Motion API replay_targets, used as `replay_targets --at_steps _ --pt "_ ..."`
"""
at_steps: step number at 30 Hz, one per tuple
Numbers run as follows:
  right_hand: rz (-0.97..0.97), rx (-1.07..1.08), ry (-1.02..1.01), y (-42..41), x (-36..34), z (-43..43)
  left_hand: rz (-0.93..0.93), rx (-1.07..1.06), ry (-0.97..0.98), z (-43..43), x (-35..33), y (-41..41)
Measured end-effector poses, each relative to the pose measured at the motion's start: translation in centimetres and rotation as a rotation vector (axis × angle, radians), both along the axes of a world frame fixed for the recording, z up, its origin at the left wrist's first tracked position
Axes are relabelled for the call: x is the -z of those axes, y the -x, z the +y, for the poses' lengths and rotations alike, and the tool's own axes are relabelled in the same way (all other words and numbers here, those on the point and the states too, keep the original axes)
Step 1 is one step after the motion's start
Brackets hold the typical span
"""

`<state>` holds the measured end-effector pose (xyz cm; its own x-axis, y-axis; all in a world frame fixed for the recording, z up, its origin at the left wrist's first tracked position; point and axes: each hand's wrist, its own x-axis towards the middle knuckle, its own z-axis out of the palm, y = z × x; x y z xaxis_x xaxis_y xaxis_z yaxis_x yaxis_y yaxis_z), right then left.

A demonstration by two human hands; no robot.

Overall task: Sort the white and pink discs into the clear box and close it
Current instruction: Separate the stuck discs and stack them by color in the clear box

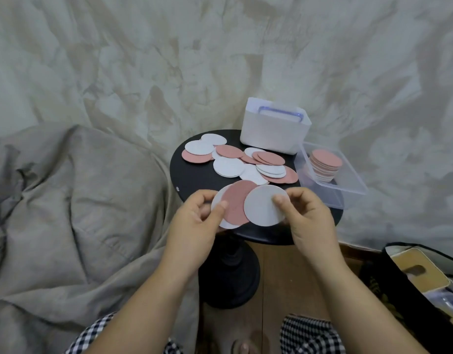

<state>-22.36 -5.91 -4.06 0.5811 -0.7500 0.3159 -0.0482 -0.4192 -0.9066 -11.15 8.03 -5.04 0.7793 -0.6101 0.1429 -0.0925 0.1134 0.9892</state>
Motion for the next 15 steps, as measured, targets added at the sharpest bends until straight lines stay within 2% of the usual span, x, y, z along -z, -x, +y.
replay_targets --at_steps 7,12,15 --pt "-0.04 -0.056 -0.107 -0.9 0.1 0.0 -0.017 0.156 0.021 -2.2 -0.7 0.8" --pt "-0.094 -0.037 -0.035 -0.3 -0.3 -0.3 -0.178 0.22 -0.02 -3.8 -0.4 1.0" --pt "-0.118 -0.003 0.028 0.2 0.0 -0.5 -0.3 0.174 -0.065 -4.5 -0.3 1.3"
